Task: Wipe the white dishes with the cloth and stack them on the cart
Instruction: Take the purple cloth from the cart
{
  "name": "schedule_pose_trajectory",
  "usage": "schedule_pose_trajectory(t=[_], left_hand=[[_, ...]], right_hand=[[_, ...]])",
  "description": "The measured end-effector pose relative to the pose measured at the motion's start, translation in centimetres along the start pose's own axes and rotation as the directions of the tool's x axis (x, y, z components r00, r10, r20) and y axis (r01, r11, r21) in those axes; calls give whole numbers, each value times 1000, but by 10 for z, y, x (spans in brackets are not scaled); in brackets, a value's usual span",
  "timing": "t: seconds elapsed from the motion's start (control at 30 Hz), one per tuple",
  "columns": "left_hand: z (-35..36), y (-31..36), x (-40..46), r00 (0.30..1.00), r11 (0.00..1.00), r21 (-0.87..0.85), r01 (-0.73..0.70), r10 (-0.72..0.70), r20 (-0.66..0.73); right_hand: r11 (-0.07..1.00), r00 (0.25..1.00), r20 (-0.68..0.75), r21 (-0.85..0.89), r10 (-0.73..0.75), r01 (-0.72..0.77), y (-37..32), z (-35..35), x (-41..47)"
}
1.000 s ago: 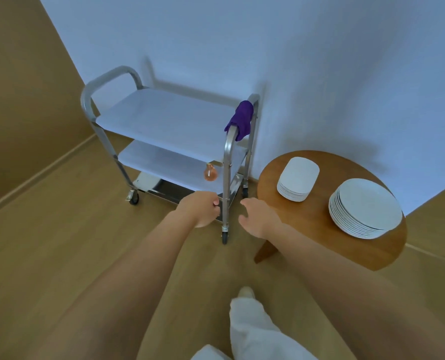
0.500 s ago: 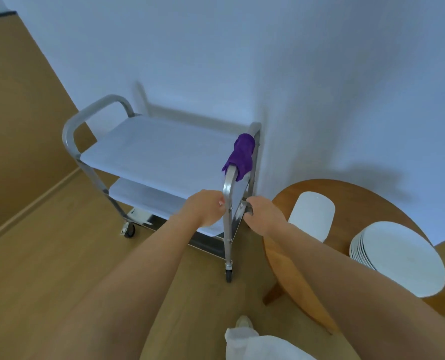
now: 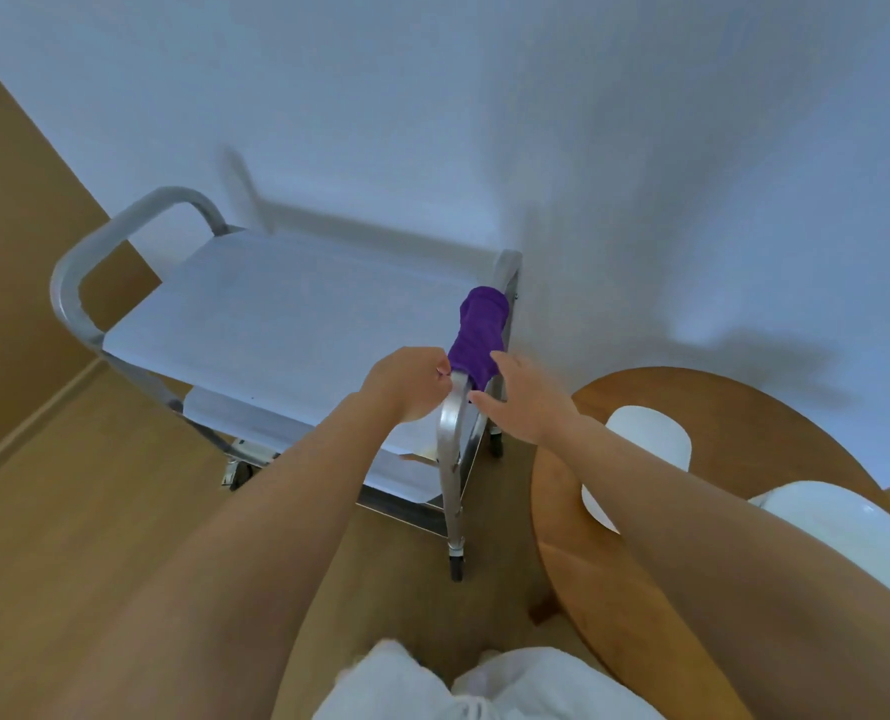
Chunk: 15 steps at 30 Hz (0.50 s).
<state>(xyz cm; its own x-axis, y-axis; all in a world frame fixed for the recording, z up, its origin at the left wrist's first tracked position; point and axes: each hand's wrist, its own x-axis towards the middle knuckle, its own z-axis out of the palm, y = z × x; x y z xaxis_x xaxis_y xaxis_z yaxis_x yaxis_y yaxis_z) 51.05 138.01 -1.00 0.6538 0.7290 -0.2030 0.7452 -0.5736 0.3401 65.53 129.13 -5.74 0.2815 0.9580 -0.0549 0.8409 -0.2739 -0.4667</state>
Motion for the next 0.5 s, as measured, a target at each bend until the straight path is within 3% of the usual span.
schedule_pose_trajectory(t=[0.3, 0.5], left_hand=[[-16, -41, 79, 986, 990, -25, -141, 142, 84], [-37, -76, 144, 926, 943, 5, -333, 326, 192]], right_hand=[[980, 977, -69, 15, 201, -201, -17, 7, 61], [894, 883, -144, 114, 447, -434, -34, 18, 94]])
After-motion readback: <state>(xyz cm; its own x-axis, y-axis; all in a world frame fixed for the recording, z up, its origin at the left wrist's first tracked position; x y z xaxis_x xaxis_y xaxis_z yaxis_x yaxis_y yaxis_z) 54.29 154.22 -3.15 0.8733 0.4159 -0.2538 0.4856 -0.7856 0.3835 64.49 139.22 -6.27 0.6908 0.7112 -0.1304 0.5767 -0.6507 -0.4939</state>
